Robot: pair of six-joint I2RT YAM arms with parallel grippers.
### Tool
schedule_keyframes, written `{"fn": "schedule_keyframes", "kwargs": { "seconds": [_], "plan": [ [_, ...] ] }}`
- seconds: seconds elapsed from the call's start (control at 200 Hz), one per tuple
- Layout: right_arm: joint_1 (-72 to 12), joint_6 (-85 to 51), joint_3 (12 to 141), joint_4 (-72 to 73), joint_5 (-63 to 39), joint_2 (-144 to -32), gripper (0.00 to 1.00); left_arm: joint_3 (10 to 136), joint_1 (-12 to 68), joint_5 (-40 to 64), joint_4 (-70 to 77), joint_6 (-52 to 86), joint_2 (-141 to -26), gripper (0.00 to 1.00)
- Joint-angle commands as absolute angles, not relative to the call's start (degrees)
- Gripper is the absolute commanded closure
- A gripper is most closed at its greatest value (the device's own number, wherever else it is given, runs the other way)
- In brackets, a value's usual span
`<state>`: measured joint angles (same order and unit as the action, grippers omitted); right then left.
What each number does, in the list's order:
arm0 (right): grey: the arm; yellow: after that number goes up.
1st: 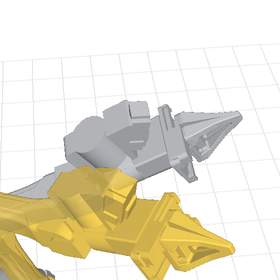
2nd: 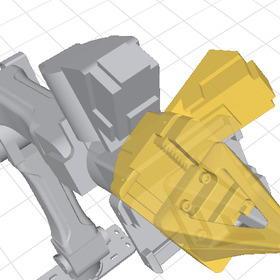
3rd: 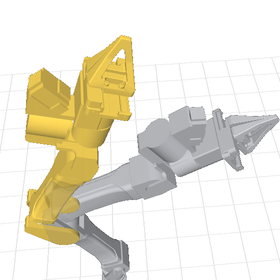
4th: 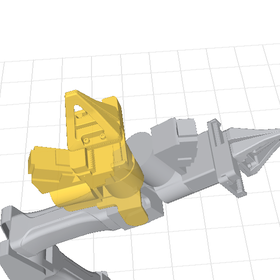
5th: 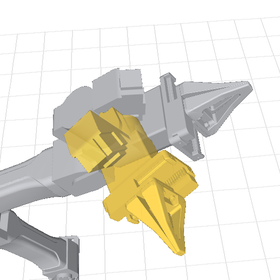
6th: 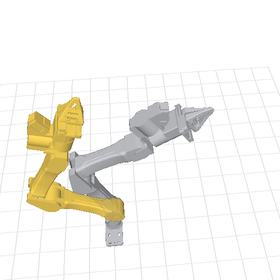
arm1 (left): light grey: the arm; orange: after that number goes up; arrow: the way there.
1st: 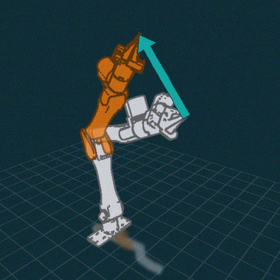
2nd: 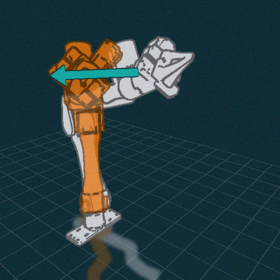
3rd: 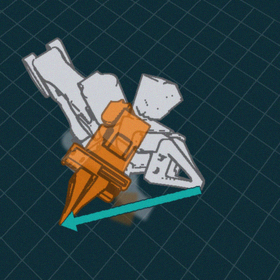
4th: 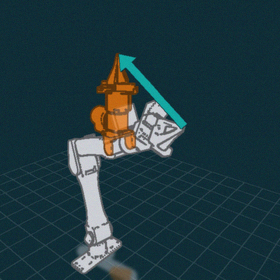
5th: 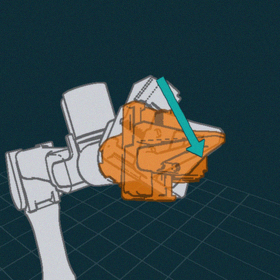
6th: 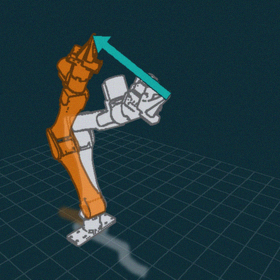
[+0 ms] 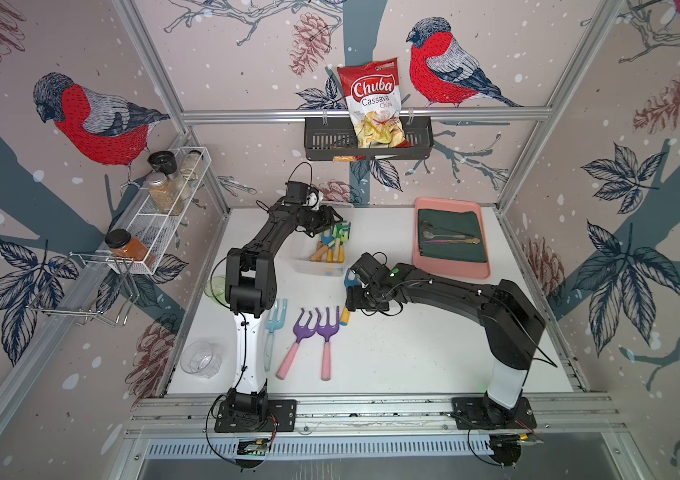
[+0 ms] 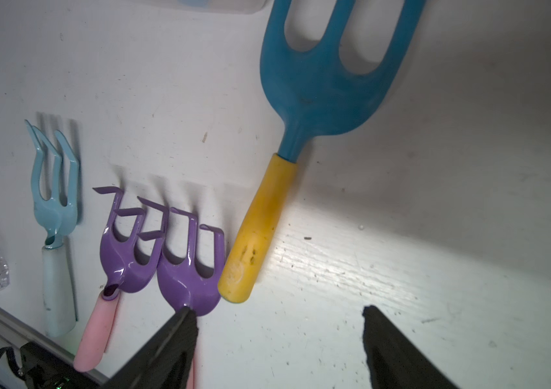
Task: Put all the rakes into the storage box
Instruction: Place the rake in the storage box, then pick up the rake at the center of the board.
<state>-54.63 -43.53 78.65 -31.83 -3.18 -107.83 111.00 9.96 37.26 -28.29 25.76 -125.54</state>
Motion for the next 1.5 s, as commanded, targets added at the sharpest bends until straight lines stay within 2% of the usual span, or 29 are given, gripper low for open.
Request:
{"fn": "schedule_keyframes", "kwargs": {
  "seconds": [0.0,0.29,0.51,0.885,1.041,1.166,1.496],
  "plan": [
    [-55.7,-44.2,81.3,-34.5,-0.4,-110.6,0.25,108.1,9.2,36.8,-25.8,26.3,-120.9,0.37],
    [-58.0,-43.8,86.0,-37.6,1.2,-116.5,0.46,97.0,7.4,38.0,-22.6,26.6,-109.4,0.37],
    [-58.6,-44.0,86.0,-37.7,1.0,-118.1,0.49,93.0,7.2,38.8,-21.0,27.2,-106.7,0.37],
    [-58.8,-43.7,86.1,-44.4,6.4,-119.2,0.56,87.4,7.3,39.2,-19.0,28.0,-102.6,0.37],
    [-58.1,-42.1,83.7,-42.2,4.1,-119.5,0.68,84.7,7.2,39.4,-18.8,28.1,-99.9,0.37],
    [-57.0,-42.2,79.2,-40.7,3.2,-116.6,0.79,81.8,7.1,40.6,-18.0,28.8,-97.2,0.37],
    [-55.1,-42.3,69.6,-36.2,0.3,-99.8,0.80,71.3,9.7,42.8,-9.1,36.5,-89.2,0.37]
  ]
}}
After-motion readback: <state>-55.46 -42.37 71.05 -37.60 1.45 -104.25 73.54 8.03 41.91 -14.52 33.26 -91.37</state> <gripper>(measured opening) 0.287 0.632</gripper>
